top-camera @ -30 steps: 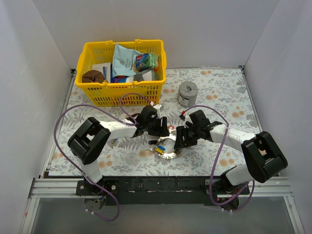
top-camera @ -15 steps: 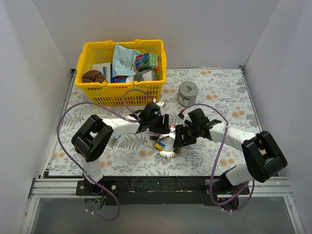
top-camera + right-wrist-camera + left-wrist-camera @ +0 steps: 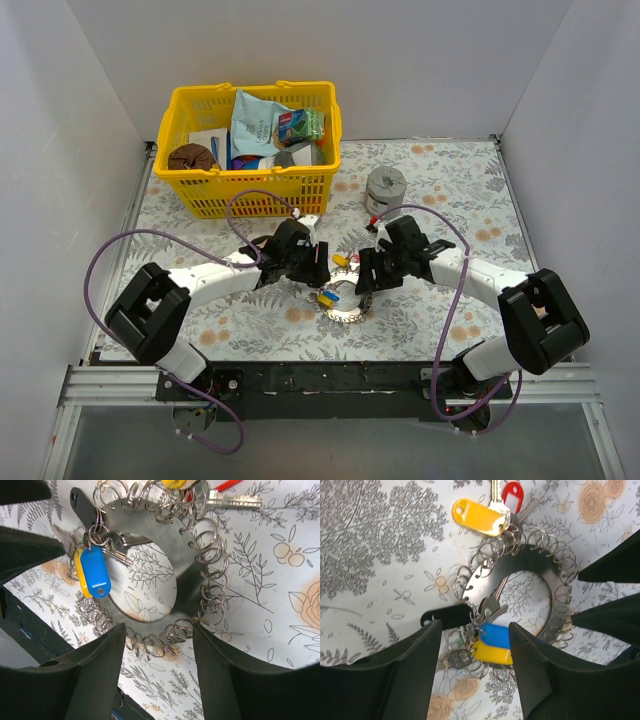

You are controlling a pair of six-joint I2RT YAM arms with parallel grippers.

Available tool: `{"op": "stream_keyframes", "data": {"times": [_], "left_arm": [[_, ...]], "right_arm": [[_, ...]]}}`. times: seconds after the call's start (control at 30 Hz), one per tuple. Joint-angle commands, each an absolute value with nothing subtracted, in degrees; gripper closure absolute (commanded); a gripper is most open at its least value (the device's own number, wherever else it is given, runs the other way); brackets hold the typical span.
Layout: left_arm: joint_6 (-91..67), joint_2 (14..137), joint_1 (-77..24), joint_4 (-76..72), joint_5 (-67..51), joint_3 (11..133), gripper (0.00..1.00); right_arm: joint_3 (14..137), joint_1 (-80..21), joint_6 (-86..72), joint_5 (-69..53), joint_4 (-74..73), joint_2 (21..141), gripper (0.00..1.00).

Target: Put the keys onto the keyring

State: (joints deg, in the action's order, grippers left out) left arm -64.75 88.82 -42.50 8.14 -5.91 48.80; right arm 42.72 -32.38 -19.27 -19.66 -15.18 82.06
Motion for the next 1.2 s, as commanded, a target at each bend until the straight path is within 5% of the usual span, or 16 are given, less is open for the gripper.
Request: {"op": "stream_keyframes", "data": {"times": [0.0, 0.37, 1.17], "left_arm": [[-63.8, 82.9, -42.6, 11.2, -5.7, 45.9, 0.45], [-63.5, 75.3, -44.3, 11.7, -13.8, 44.4, 0.52], [-67.0, 86.0, -45.1, 12.7, -6.2, 48.8, 0.51]], "right_arm": [[45.9, -32.7, -18.0, -18.4, -15.7, 81.3, 0.36], [47.3, -32.6, -16.7, -17.8, -16.1, 81.4, 0.36], [43.2, -31.0, -17.9, -14.1, -15.0, 81.4, 0.37]]}}
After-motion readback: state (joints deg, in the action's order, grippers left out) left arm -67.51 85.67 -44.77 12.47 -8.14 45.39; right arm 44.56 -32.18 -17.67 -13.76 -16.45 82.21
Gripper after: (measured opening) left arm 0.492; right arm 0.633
